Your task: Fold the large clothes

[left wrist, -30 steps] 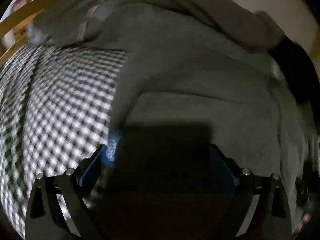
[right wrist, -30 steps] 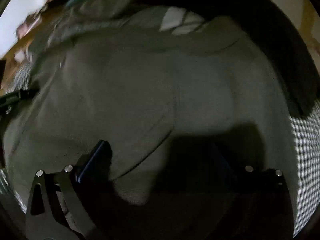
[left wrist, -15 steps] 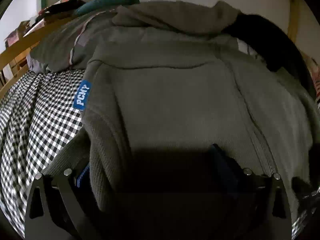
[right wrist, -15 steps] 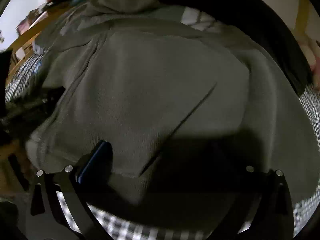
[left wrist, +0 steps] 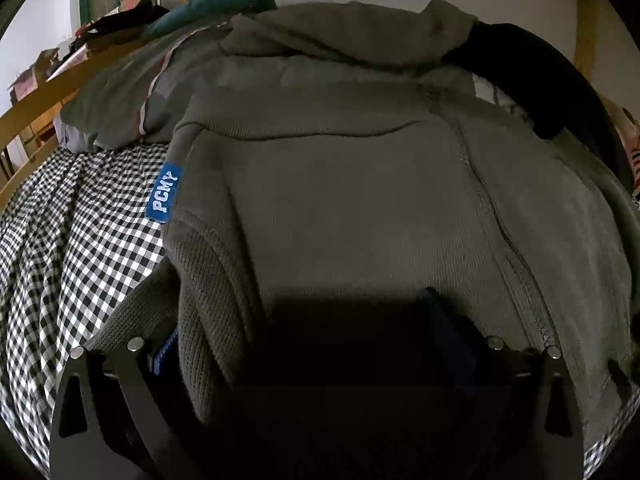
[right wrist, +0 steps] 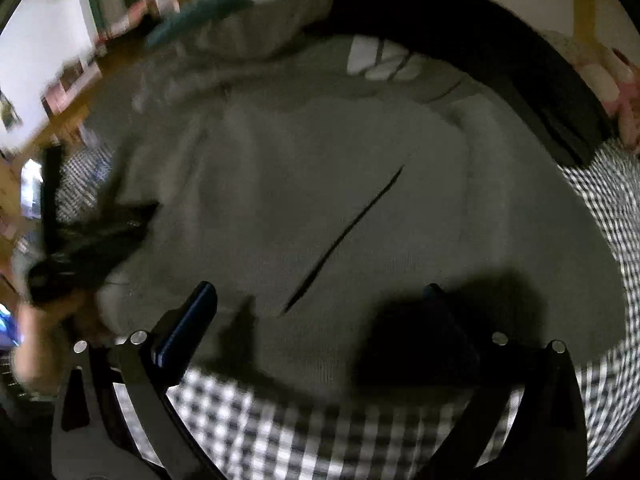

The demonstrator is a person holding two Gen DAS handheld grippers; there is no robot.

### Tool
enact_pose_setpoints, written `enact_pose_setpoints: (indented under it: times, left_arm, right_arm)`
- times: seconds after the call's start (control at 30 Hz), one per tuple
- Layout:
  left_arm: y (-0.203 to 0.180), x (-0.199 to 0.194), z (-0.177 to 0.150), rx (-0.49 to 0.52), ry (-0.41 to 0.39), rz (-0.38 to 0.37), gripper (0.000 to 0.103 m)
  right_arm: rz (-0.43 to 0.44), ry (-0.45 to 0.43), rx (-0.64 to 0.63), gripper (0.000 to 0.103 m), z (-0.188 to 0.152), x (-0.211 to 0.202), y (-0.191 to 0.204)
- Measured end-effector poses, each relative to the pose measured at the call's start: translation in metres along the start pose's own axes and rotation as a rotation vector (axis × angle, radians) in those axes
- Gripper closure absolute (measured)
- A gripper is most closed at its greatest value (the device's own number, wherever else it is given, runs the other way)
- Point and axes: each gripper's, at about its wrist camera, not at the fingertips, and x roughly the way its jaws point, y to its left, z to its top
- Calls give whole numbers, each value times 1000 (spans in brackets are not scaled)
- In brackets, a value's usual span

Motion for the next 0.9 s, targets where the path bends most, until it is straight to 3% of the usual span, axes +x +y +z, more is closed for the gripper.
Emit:
enact_pose_setpoints:
  times: [0.17,0.33,0.43,0.5,0.57,0.67,0.77,0.8,0.9]
  left_arm:
    - [0,-2,0,3,-1,9,4]
    - [-5,-16,1,-14,-33,49,5]
    - [-12,-43,7,-50,-98,1,5]
    - [-20,-61,11,-69,-126,-43,5]
    - [-29,-72,11,-83,-157,-74,5]
    - [-50,-70,5,-33,-195,-29,5]
    - [-70,-32,-5,86,-114,56,4]
    - [-70,-30,-11,90,-150,54,4]
    - [-68,-30,-9,88,-131,49,4]
  right_arm:
    - [94,-77,109,3,-21,-46,-32]
    - [138,-1,306,3,-45,-38,-78]
    - [152,28,403,3,-61,-23,-97]
    - [143,6,376,3,-65,-20,-94]
    - [80,18,297,3,-64,-16,-81]
    - [25,-3,245,3,-68,-17,-68]
    - [153,-72,394,3,-69,-26,-86]
    - [203,-82,465,3,-71,-28,-96]
    - [336,-145,672,3,-72,-28,-128]
